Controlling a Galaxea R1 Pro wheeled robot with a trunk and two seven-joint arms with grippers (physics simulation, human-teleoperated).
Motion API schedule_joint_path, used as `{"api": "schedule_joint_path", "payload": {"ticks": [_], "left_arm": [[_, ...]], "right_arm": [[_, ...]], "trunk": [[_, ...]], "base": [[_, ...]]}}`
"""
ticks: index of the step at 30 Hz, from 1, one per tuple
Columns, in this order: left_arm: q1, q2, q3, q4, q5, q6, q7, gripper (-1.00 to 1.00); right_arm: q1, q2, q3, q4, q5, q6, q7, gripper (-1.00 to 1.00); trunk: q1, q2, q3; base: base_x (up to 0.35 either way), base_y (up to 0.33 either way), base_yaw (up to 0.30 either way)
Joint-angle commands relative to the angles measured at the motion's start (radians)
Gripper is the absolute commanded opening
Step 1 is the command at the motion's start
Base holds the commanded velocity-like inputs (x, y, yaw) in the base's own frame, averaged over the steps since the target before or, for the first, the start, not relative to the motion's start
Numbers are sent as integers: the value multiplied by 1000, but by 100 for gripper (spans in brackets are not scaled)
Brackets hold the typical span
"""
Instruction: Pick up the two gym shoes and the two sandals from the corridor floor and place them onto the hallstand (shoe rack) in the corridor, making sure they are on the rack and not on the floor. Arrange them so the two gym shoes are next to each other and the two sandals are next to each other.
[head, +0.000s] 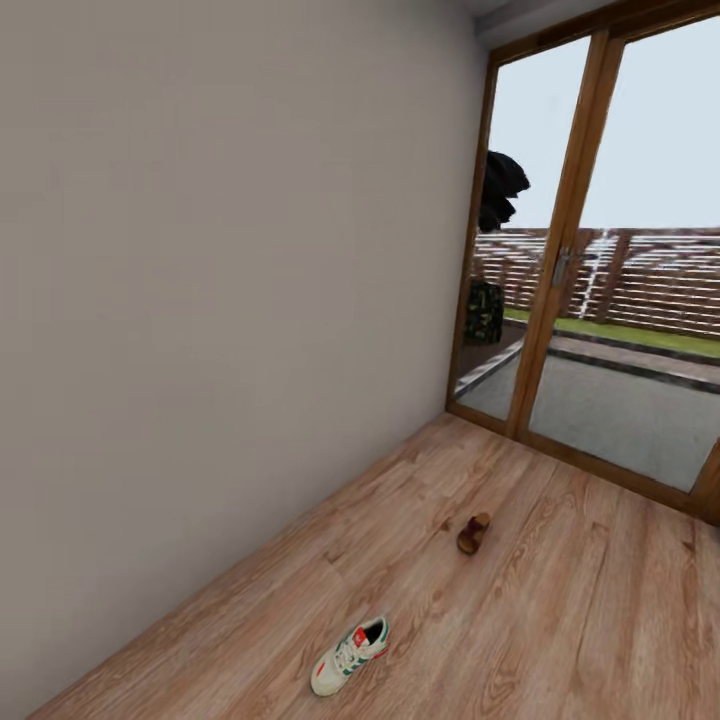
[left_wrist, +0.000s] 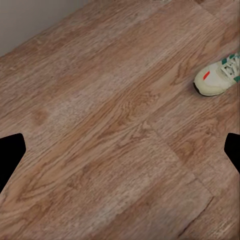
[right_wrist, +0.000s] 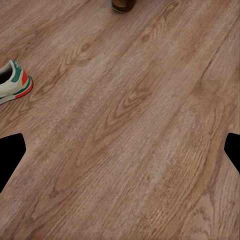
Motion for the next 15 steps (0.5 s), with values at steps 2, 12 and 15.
{"api": "schedule_joint_path", "payload": {"ticks": [2,12,15], "left_arm": [[-1,0,2,1,-1,-3,0,100],[-1,0,2,1,-1,-4,0,100],[-1,0,2,1,-1,-4,0,100]], "right_arm": [[-1,0,2,1,-10,-4,0,100],[-1,0,2,1,-10,-4,0,100],[-1,0,2,1,-10,-4,-1,100]], "trunk": [[0,-1,-1],[0,-1,-1],[0,-1,-1]], "base": [[77,-40,0],[10,-5,4],[1,-1,147]]}}
